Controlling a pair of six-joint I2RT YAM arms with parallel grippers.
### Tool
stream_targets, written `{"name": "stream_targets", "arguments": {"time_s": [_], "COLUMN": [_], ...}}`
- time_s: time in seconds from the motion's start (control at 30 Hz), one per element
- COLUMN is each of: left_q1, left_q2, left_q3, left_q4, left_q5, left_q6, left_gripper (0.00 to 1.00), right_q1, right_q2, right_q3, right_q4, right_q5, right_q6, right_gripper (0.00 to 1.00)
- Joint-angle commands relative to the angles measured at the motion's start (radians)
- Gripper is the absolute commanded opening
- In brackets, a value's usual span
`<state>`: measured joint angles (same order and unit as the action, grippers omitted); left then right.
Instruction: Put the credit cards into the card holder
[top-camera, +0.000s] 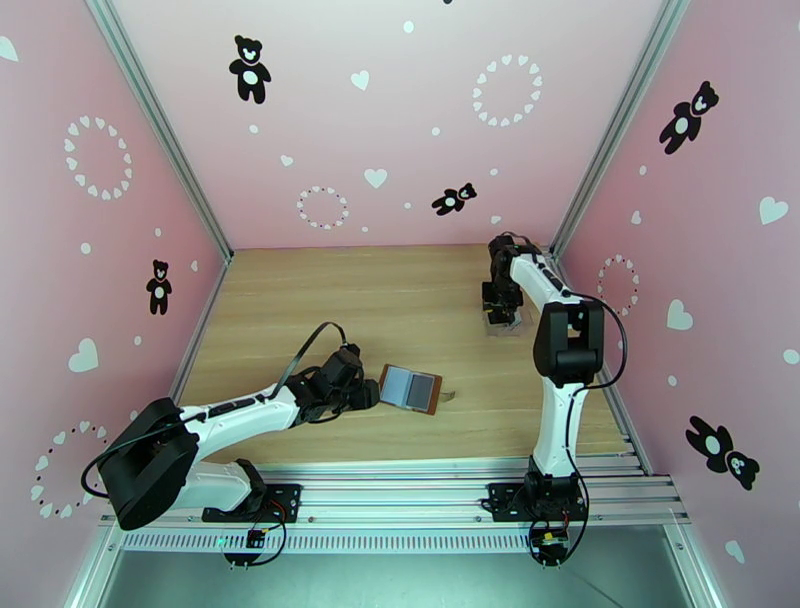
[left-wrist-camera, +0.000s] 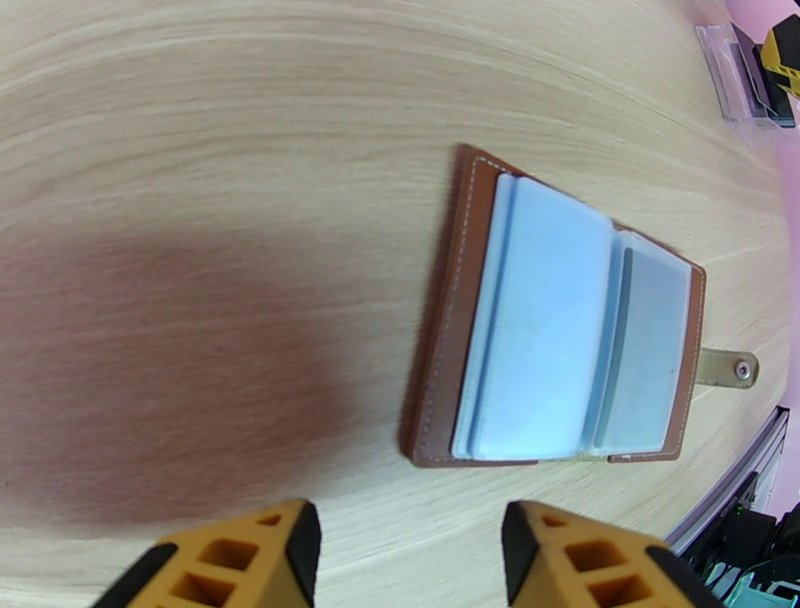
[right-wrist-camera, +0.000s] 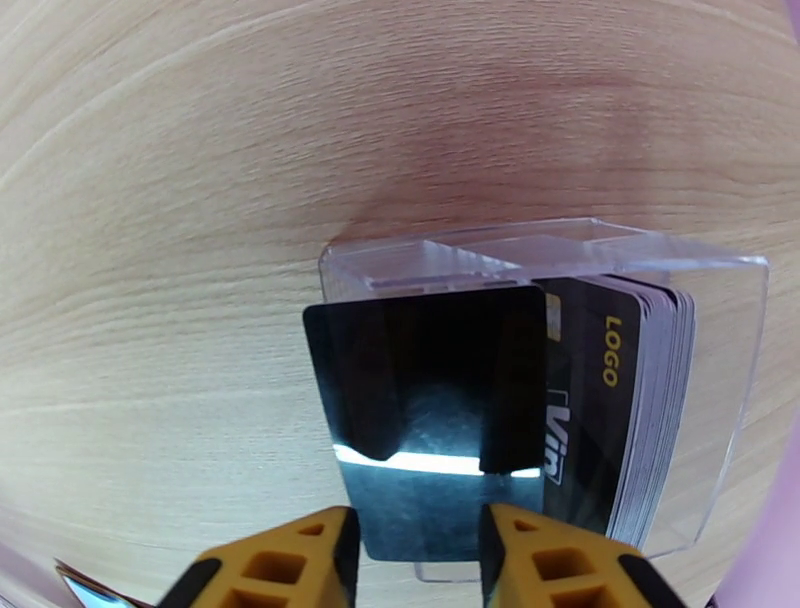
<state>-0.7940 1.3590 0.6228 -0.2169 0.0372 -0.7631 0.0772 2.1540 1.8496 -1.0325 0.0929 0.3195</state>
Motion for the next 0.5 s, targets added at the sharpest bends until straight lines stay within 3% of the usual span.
{"name": "stream_targets", "arguments": {"time_s": [0.0, 0.23, 0.47], "left_q1": [0.005, 0.005, 0.005], "left_q2": [-0.001, -0.001, -0.004], "left_q3": [-0.011, -0.009, -0.009], "left_q4": [0.016, 0.016, 0.011], "left_q5": [-0.001, 0.000, -0.003], "left_q6": [-0.007, -0.007, -0.004], "left_gripper": [0.53, 0.53, 0.53], "right_q1": [-0.005, 0.010, 0.050], "right_q2": [0.031, 0.042, 0.055], "right_q3": [0.034, 0.043, 0.070], "right_q4": [-0.038, -0.049, -0.073], "right_q5": [0.021, 0.021, 0.099], "right_q6": [-0.002, -0.015, -0.023], "right_gripper": [0.45, 0.55, 0.62]}}
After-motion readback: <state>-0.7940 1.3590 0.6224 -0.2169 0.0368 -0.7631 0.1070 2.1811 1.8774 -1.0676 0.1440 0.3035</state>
